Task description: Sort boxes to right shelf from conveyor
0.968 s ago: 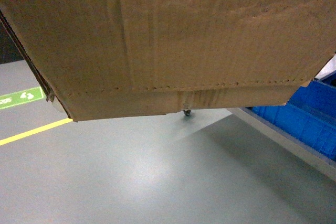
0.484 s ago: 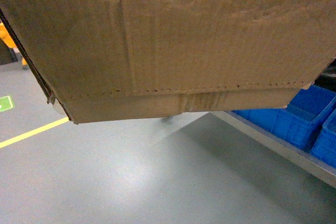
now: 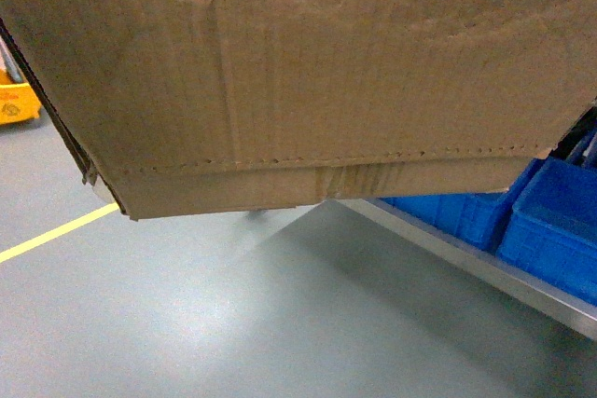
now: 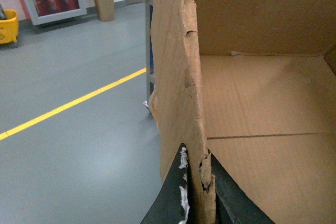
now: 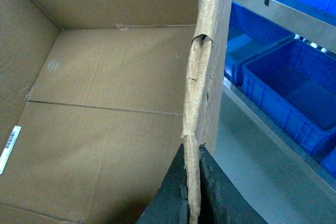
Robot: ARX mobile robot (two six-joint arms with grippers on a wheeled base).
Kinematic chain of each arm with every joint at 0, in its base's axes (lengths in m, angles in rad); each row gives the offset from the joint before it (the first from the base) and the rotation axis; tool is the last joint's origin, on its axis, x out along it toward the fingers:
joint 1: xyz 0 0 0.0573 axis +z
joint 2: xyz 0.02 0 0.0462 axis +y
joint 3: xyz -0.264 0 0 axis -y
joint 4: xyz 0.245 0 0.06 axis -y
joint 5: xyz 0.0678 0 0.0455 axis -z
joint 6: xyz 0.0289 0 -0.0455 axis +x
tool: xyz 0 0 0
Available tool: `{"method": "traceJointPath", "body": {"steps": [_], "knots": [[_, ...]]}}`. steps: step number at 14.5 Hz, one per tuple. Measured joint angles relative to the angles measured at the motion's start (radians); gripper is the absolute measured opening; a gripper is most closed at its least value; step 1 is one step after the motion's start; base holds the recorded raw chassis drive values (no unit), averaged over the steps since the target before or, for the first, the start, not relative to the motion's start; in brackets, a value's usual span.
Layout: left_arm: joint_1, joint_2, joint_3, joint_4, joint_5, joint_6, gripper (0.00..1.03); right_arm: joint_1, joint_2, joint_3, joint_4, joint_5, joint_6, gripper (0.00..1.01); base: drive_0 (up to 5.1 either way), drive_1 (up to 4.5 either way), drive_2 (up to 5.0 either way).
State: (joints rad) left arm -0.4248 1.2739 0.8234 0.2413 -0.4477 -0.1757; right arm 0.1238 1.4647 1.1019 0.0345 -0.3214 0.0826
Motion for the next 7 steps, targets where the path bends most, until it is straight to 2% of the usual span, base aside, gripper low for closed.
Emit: {"method": "traceJointPath", "body": {"steps": [7], "knots": [[0.0, 0.0, 0.0, 0.0, 0.0, 0.0, 0.03, 0.0, 0.0, 0.0, 0.001, 0.0, 0.0, 0.02, -1.4, -1.38, -1.4]]}}
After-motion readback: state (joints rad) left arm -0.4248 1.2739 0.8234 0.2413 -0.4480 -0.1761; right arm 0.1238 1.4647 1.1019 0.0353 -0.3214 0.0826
